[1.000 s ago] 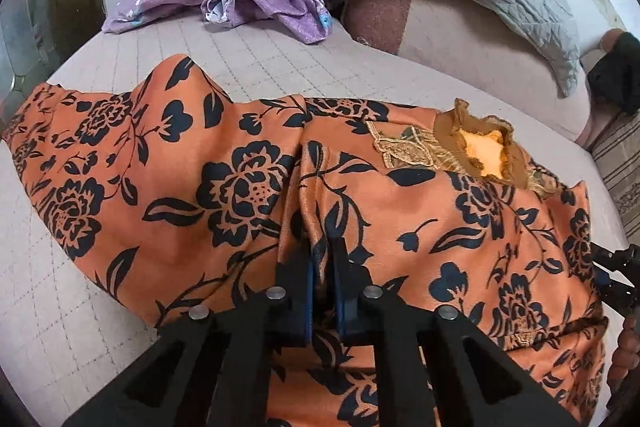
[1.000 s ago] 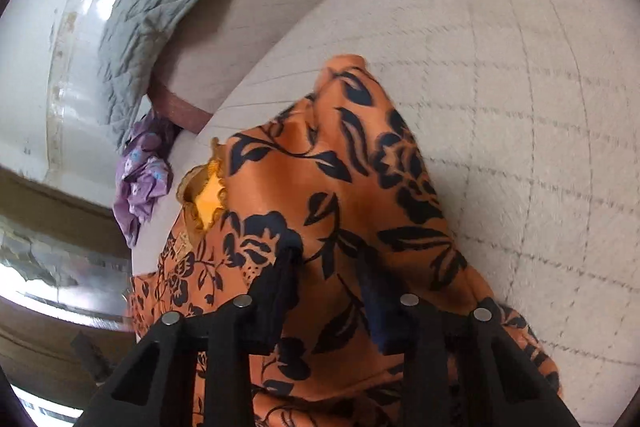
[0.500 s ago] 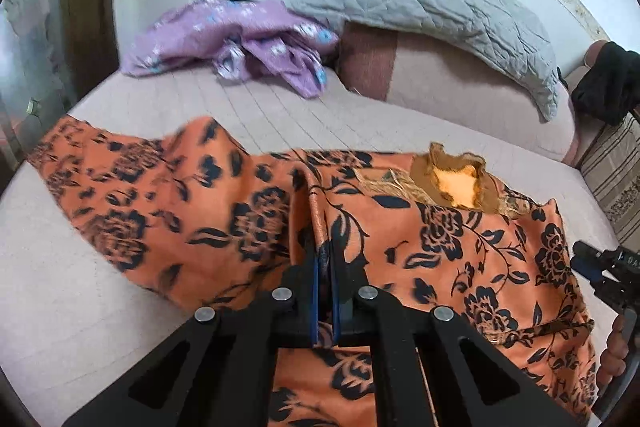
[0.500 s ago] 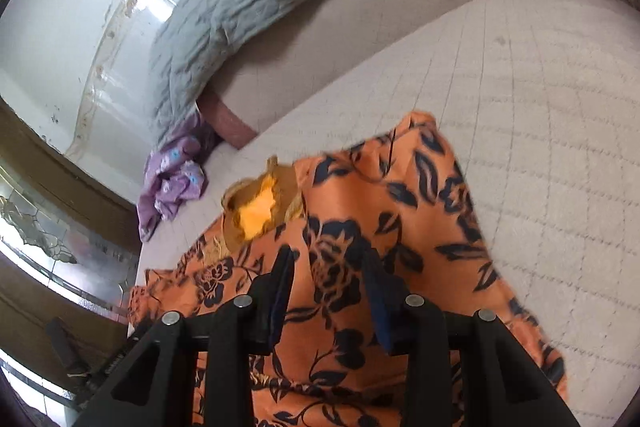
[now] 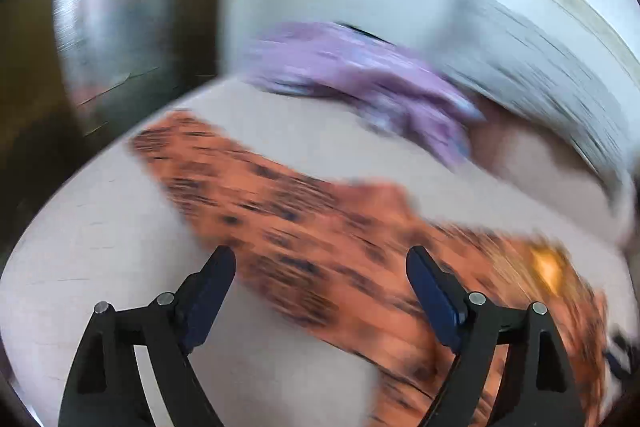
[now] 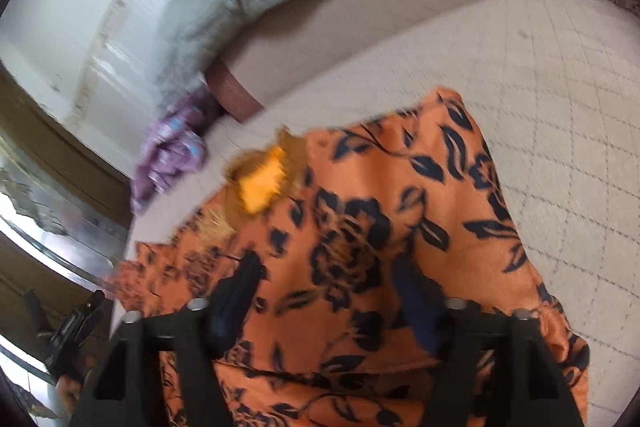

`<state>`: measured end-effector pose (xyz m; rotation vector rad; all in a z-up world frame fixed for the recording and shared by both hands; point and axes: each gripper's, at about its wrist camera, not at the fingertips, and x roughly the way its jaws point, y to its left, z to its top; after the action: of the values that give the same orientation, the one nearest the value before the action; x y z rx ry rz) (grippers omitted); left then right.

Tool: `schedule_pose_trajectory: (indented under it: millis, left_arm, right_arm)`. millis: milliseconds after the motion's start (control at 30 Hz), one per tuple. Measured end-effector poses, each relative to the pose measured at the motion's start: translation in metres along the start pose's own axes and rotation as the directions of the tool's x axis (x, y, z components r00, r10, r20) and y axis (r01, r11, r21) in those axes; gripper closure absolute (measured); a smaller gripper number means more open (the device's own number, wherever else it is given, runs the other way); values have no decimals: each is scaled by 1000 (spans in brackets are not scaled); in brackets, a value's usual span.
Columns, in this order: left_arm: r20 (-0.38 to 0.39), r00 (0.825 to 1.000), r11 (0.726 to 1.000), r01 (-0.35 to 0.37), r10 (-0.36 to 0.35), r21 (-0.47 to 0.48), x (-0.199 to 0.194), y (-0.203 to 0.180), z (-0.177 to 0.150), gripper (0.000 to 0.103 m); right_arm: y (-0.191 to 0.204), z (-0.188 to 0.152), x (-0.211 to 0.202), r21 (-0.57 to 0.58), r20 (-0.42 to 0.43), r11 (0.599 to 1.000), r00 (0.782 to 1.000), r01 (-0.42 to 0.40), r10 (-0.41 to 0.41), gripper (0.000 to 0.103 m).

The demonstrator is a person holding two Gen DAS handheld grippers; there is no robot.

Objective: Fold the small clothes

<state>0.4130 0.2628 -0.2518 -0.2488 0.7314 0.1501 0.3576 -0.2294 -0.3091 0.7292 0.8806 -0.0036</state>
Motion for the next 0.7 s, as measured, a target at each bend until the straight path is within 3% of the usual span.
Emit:
schedule_pose_trajectory:
  millis: [100,200,267,367,433,467,500,533,567,633,700]
  left_arm:
    - [-116,993,980,-38,16,-197,41,59,11,16]
    - [-120,991,926,9,-59,-378,69,100,25,23]
    - [-111,991,906,24,-78,-424,85,114,38,23]
    - [-169,981,880,5,-97,-475,112,120,42,28]
    - [-140,987,876,6,-84,-483,120,122,48,28]
    - [-139,987,880,3,-78,-474,122,122,52,39]
    - [-138,989,885,-12,-60,-466,126,122,53,60]
    - [-131,990,882,-20,-48,-470,128,123,51,72]
    - [-123,991,880,-17,-47,-475,130,127,49,94]
    - [-114,993,885,-17,-40,-464,132,126,48,94]
    - [-100,995,909,-18,-26,-417,120,112,53,95]
  right_arm:
    - [7,-3,10,-10,-18,1000,1000,1,-1,29]
    - [11,-7,22,-5,-54,1000,998,-11,11,29]
    - [15,-9,27,-24,-60,1000,998,-1,0,29]
    - [17,-11,31,-46,-54,999,998,10,-13,29]
    - [16,-11,33,-45,-57,999,998,14,-17,29]
    - [15,-10,33,-41,-56,999,998,13,-16,29]
    - [14,-10,32,-39,-52,999,998,16,-18,29]
    - [11,-10,30,-36,-47,999,999,19,-21,29]
    - [10,-10,30,-32,-42,999,999,21,-22,29]
    - [8,-9,29,-29,-36,999,999,23,-24,29]
    - [7,-6,25,-25,-21,999,999,24,-25,29]
